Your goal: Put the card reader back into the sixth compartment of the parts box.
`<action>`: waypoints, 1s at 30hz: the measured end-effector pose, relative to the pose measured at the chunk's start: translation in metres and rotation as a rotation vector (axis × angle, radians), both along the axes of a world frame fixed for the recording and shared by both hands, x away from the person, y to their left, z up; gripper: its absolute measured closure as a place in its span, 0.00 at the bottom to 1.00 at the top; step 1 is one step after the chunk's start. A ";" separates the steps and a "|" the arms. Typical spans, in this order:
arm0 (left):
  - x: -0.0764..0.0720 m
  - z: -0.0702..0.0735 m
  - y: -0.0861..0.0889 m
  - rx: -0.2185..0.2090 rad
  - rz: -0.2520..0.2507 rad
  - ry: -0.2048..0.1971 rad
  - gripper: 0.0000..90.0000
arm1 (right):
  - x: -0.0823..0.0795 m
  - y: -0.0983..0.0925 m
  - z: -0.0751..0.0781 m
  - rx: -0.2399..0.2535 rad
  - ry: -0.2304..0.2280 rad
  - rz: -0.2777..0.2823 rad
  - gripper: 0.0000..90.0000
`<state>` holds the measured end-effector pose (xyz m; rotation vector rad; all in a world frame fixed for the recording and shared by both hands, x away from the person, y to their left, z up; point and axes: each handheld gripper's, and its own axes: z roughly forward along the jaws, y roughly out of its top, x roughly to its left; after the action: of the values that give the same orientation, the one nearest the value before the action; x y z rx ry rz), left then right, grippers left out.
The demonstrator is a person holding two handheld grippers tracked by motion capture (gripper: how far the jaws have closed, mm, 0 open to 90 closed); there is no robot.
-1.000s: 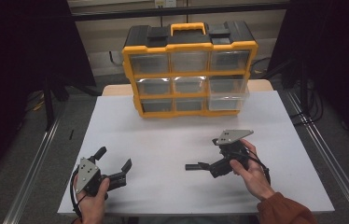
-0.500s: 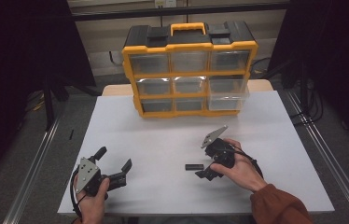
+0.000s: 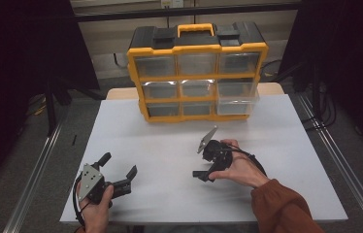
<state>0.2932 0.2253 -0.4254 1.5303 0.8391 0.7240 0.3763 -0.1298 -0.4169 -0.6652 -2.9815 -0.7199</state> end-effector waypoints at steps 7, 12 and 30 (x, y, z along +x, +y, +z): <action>0.000 0.000 0.000 0.008 -0.003 0.000 0.02 | 0.002 0.005 -0.005 -0.045 0.009 0.044 0.44; 0.000 0.000 0.001 0.006 -0.002 0.003 0.02 | 0.002 0.007 -0.005 -0.081 0.006 0.071 0.53; 0.001 0.000 -0.001 0.021 -0.010 0.000 0.02 | 0.001 0.012 -0.007 -0.142 0.003 0.131 0.72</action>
<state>0.2941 0.2247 -0.4257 1.5521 0.8255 0.7276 0.3776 -0.1182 -0.4237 -0.4684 -3.0590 -0.5041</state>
